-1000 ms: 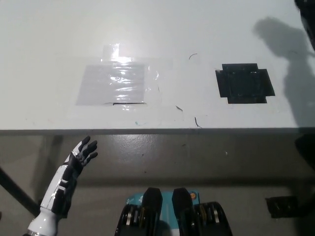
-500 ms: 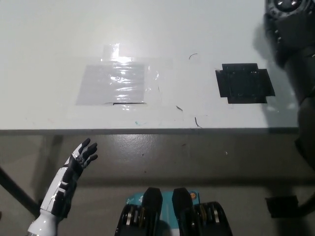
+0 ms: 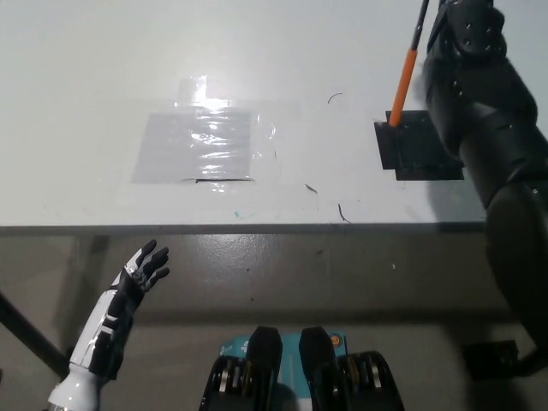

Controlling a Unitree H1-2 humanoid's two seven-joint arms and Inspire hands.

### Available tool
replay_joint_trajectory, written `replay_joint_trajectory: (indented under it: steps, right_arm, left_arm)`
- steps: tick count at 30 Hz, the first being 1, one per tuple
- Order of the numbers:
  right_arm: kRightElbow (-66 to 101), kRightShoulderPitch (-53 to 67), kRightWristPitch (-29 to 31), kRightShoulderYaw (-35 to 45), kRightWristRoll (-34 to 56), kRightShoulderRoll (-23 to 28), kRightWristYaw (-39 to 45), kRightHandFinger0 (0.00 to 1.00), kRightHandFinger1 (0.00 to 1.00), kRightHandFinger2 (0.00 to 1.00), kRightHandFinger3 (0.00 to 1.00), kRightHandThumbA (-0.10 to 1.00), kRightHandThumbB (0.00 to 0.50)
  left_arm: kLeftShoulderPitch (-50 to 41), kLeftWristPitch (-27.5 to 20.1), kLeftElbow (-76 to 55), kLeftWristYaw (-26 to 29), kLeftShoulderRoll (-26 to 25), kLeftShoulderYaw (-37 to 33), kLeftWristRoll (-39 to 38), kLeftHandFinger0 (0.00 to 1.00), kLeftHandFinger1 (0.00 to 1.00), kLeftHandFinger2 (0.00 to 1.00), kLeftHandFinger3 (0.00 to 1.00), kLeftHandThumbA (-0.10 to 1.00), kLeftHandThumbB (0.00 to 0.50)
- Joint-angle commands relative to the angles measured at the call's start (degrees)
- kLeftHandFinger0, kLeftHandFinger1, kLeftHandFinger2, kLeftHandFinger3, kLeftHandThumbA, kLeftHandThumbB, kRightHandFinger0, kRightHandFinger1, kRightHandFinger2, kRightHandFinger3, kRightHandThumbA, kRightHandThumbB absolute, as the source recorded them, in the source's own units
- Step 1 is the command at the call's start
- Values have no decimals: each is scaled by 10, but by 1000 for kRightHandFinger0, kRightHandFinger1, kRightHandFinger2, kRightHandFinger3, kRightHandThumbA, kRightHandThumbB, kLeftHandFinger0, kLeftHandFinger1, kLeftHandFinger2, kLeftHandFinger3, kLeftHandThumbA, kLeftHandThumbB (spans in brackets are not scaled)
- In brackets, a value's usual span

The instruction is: The robot uses it right hand to pick up an extended orange duster kept in the middle of the desk and presses its handle against the desk to collapse it

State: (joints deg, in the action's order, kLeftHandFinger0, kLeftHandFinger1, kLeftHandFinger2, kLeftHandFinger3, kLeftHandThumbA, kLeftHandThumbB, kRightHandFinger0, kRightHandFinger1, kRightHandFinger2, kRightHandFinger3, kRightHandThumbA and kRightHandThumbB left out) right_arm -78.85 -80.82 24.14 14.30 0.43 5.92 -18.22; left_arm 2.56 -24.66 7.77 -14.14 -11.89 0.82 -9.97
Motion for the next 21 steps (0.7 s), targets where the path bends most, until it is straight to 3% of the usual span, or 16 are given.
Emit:
replay_joint_trajectory:
  steps: [1,7,11,15,16,17,21]
  right_arm:
    - [8,-13,28,5,27,-2,4,0,5,340,381,-100,110]
    - [10,-3,28,3,34,1,2,0,3,350,404,-100,107]
    - [18,8,28,1,33,-1,-1,0,0,290,344,-100,105]
    - [38,35,28,-9,19,-8,-18,0,0,168,206,-100,105]
    - [44,42,28,-10,18,-10,-19,0,0,79,111,-100,116]
    - [49,49,28,-13,16,-12,-22,0,0,104,150,-100,105]
    - [55,79,28,-21,13,-21,-24,0,0,70,103,-100,127]
  left_arm:
    - [-3,-17,-15,-5,-3,5,-15,1000,1000,1000,1000,1000,226]
    - [6,-20,-14,-3,-3,6,-14,1000,1000,1000,1000,1000,222]
    - [7,-16,-13,-5,-2,5,-19,1000,1000,1000,1000,1000,229]
    - [2,-8,-20,-5,-4,3,-17,1000,1000,1000,1000,1000,243]
    - [2,-8,-21,-5,-4,3,-14,1000,1000,1000,1000,1000,245]
    - [2,-9,-20,-5,-5,2,-12,1000,1000,1000,1000,1000,243]
    - [4,-9,-21,-6,-5,1,-11,1000,1000,1000,1000,1000,234]
